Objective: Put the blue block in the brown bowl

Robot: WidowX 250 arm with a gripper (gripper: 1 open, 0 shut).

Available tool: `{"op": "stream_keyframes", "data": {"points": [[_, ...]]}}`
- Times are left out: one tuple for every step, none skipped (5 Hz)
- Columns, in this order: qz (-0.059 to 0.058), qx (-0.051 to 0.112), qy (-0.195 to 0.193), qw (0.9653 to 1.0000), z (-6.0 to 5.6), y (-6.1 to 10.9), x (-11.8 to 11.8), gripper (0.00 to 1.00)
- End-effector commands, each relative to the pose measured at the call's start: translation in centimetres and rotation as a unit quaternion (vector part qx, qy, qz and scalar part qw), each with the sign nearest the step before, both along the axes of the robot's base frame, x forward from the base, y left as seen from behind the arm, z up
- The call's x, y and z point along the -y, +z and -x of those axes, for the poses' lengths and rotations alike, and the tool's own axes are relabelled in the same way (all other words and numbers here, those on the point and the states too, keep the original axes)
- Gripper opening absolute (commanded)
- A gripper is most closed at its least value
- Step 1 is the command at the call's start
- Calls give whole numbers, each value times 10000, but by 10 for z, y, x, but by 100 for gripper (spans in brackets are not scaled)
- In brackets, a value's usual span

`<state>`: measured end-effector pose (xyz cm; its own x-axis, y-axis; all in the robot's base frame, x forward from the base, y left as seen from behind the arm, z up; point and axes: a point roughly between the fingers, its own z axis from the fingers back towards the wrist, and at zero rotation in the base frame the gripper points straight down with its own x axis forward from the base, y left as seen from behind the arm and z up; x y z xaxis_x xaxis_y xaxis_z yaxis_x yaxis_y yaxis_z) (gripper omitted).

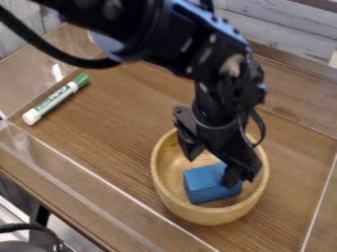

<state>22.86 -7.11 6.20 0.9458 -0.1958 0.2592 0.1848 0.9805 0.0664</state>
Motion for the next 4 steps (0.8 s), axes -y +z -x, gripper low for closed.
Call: {"op": "stream_keyframes", "data": {"points": [[65, 136, 12, 9999, -8, -4, 5, 100], [75, 108, 70, 9999, -9, -10, 5, 100], [83, 109, 106, 9999, -10, -13, 4, 0], [34, 102, 123, 9999, -11, -7, 2, 0]]}}
